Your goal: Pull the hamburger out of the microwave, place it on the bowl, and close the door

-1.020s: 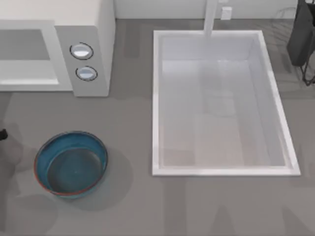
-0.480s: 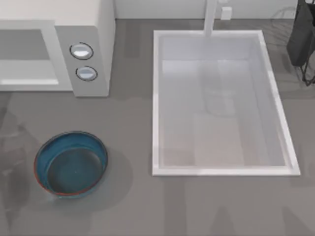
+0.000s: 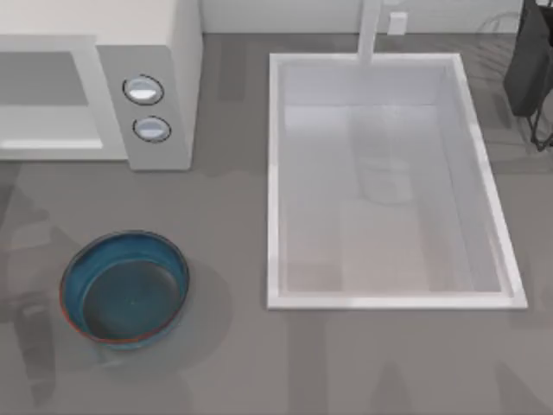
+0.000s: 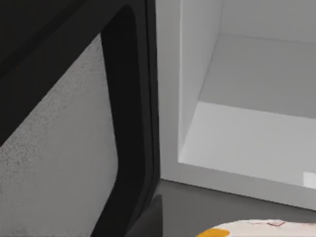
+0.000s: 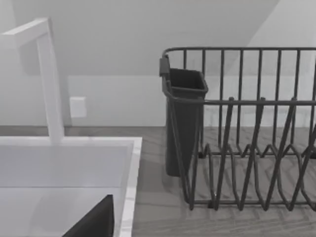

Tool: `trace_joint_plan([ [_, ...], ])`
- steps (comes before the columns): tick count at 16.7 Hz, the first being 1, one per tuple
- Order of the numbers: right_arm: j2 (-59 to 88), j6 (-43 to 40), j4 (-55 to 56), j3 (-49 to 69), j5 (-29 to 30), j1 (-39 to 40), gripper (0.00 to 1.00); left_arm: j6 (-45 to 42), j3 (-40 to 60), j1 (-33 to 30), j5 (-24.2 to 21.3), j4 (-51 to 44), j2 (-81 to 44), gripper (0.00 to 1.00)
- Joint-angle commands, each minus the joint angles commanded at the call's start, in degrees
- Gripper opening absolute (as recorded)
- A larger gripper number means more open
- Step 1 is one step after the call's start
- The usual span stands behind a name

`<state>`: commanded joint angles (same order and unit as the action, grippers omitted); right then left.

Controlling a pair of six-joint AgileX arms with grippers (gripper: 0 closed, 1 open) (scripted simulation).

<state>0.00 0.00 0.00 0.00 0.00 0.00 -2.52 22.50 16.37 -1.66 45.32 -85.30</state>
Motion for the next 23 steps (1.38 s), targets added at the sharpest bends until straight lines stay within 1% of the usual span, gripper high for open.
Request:
trace_joint_plan([
  [2, 0.00, 0.00, 0.00, 0.00, 0.00, 0.00, 1.00, -0.10, -0.17, -0.04, 0.02, 0.14, -0.19, 0.00],
  [4, 0.00, 0.00, 0.00, 0.00, 0.00, 0.00, 1.00, 1.61, 1.24, -1.33, 1.22, -1.56, -0.87, 0.00],
  [7, 0.00, 0.00, 0.00, 0.00, 0.00, 0.00, 1.00, 8.65, 6.50, -6.21, 5.67, -8.58, -3.78, 0.00],
  [9, 0.00, 0.00, 0.00, 0.00, 0.00, 0.00, 1.00, 16.32, 11.64, -10.92, 9.87, -16.23, -6.78, 0.00],
  [11, 0.00, 0.00, 0.00, 0.00, 0.00, 0.00, 1.00, 26.41, 17.84, -16.48, 14.75, -26.28, -10.37, 0.00],
  [14, 0.00, 0.00, 0.00, 0.00, 0.00, 0.00, 1.00, 44.97, 28.09, -25.58, 22.44, -44.35, -16.47, 0.00],
  [19, 0.00, 0.00, 0.00, 0.00, 0.00, 0.00, 1.00, 81.43, 44.88, -40.36, 33.87, -78.57, -27.69, 0.00],
  [23, 0.00, 0.00, 0.00, 0.00, 0.00, 0.00, 1.00, 109.80, 56.27, -50.20, 40.39, -104.88, -36.80, 0.00],
])
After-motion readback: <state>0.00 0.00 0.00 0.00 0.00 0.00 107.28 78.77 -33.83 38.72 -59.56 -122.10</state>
